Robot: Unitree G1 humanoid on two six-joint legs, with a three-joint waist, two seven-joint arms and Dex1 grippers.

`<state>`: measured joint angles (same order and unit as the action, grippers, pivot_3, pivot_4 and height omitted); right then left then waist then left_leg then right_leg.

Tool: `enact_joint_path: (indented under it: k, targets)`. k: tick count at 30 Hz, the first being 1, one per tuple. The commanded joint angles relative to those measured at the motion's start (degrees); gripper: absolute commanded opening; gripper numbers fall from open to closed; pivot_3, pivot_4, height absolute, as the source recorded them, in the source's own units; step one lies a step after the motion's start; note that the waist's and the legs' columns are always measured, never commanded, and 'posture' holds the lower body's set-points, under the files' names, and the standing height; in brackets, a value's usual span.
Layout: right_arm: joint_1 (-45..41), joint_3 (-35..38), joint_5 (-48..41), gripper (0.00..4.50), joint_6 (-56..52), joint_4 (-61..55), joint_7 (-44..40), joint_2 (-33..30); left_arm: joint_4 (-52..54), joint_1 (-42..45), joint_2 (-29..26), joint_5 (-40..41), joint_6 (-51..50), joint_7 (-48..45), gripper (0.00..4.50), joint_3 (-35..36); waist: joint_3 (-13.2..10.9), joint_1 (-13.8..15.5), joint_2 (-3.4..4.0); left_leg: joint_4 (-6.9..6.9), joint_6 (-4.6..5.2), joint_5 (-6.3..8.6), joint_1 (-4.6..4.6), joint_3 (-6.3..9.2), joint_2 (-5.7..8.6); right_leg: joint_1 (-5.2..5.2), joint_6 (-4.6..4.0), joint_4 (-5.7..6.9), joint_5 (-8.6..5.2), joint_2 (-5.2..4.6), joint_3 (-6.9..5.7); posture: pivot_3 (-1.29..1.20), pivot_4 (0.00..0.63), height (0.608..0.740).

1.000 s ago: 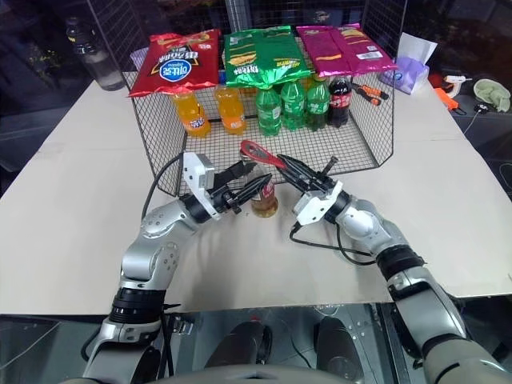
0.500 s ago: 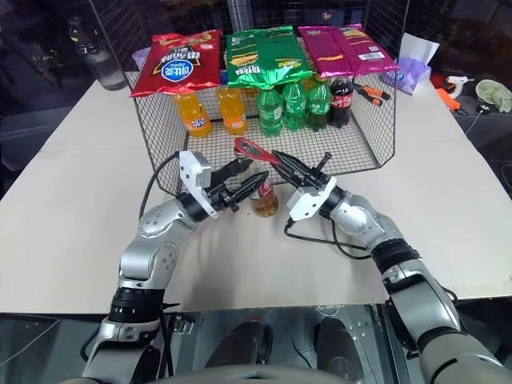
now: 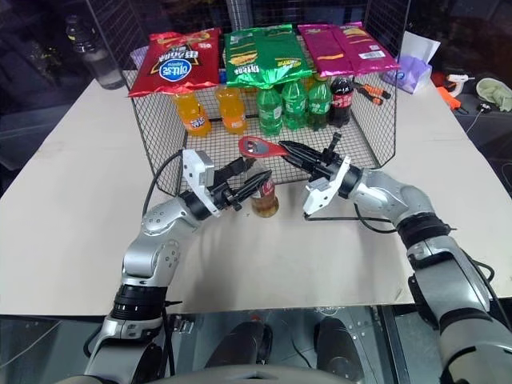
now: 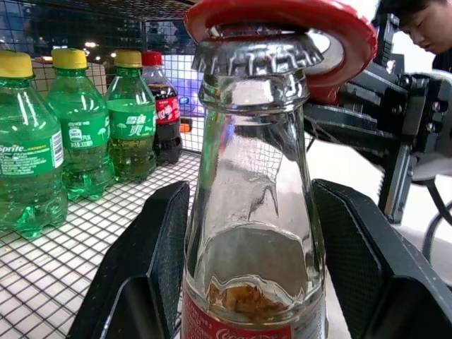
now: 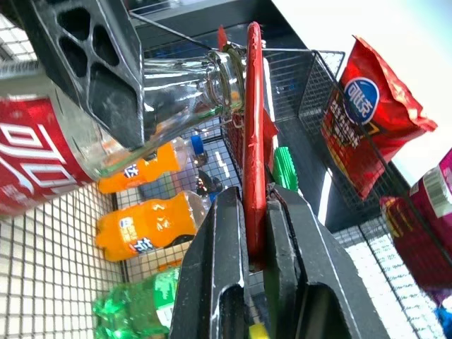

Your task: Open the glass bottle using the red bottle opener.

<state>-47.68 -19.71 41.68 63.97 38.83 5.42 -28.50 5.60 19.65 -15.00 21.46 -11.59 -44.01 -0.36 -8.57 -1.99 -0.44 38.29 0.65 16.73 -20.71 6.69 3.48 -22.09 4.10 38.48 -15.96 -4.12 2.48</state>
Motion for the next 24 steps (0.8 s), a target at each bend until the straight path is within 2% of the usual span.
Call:
enact_joint_path:
  k: [1,14,18,24]
  targets:
    - [-2.6,-5.4,5.0,0.00,3.8,-3.2,-2.2,1.0,-0.2,1.4,1.0,-0.7,-0.1,-0.7,2.24,-3.6,0.0,0.0,0.00,0.00,0.00,0.00,0.00,0.00,0.00,0.00,0.00,-0.01,0.00,0.00,0.00,0.00,0.150,0.740]
    - [-6.8,-3.7,3.8,0.00,2.7,-4.1,-3.5,-0.9,0.2,0.8,1.0,-0.6,-0.4,-0.6,2.24,-4.0,0.0,0.1,0.00,0.00,0.00,0.00,-0.02,0.02,0.00,0.01,0.00,-0.05,0.00,0.00,-0.02,0.00,0.150,0.740]
    - [-2.3,-4.0,-6.4,0.00,1.9,-2.2,-8.5,1.3,0.1,0.8,1.1,-0.7,-0.3,-0.7,2.24,-4.1,0.0,0.0,-0.02,-0.02,0.00,0.00,-0.02,0.03,-0.02,0.02,0.00,-0.11,0.00,0.00,-0.03,0.00,0.150,0.740]
    - [2.4,-5.0,-15.0,0.00,-0.8,-3.1,-14.0,5.8,0.2,0.8,1.1,-0.8,-0.2,-0.6,2.24,-4.2,0.0,0.1,-0.01,-0.07,0.00,0.01,-0.03,0.05,-0.04,0.09,0.00,-0.28,0.00,-0.01,-0.06,0.00,0.150,0.740]
